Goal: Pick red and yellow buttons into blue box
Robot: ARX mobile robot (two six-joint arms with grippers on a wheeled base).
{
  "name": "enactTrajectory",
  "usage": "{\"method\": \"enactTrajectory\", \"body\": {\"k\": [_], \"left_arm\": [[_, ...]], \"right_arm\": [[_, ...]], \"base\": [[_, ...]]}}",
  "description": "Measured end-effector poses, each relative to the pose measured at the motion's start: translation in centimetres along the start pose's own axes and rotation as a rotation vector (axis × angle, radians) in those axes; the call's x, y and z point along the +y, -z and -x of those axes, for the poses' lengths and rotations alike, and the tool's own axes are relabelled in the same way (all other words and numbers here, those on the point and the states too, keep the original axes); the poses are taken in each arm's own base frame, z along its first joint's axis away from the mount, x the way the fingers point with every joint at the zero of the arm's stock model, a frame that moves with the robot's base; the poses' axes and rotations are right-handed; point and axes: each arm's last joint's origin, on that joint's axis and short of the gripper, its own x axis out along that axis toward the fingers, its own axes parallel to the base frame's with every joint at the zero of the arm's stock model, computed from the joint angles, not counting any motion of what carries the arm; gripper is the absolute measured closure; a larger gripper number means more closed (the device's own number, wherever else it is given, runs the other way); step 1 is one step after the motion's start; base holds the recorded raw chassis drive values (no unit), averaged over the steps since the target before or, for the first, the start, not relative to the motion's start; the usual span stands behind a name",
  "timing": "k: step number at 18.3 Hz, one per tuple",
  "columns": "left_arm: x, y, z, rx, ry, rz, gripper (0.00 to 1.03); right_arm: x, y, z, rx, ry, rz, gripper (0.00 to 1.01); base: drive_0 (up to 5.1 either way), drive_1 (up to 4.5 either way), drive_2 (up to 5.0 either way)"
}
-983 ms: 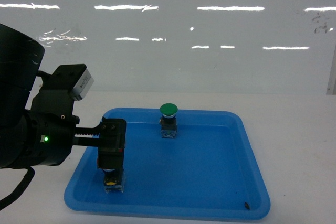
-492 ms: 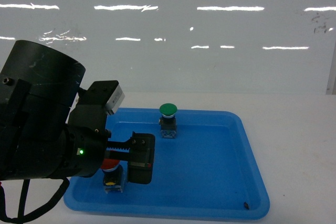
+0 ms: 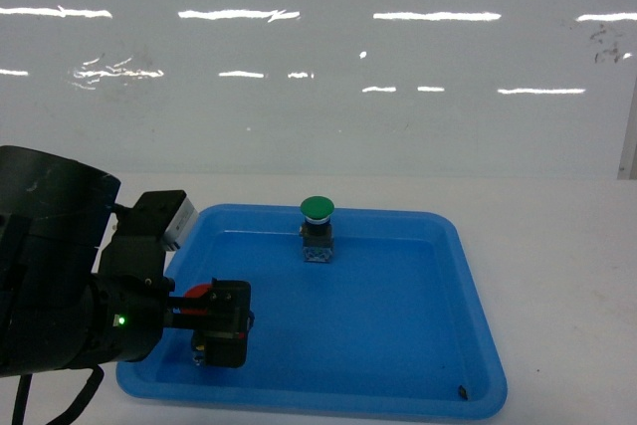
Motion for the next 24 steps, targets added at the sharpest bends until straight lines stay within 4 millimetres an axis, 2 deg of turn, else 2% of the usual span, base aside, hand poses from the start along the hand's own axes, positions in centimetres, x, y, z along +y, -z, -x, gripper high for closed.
{"method": "enactTrajectory", "body": {"k": [7,13,14,15,20,22,24], "left_arm": [[1.0,0.0,-0.4,-0.018,0.019,0.005,0.07],[0.3,1.5,-0.4,0.005,0.02,-0.027,0.61],[0.0,1.4,-0.3,-0.014,0.037,-0.022,0.73],[-0.3,1.3,-0.2,-0.03,0.048,-0.016,0.78],[-0.7,-0.2,1.4,-0.113,0.061,0.027,0.79],[-0.7,-1.3,2.9,-0.187,0.042,0.025,0.79],[-0.5,-2.4,5.5,-0.294,-0.003,0.025,0.79]], "right_arm": [[0.0,0.0,0.0,0.0,0.0,0.0,0.64],[0.0,0.0,0.0,0.0,0.0,0.0,0.64],[0.0,0.0,0.0,0.0,0.0,0.0,0.64],[0.0,0.0,0.0,0.0,0.0,0.0,0.64],[0.0,0.0,0.0,0.0,0.0,0.0,0.64],[0.0,0.0,0.0,0.0,0.0,0.0,0.64],[0.0,0.0,0.0,0.0,0.0,0.0,0.64]], "base": [[0.0,0.0,0.0],[0.0,0.0,0.0],[0.0,0.0,0.0],[0.0,0.0,0.0],[0.0,0.0,0.0],[0.0,0.0,0.0],[0.0,0.0,0.0]]}}
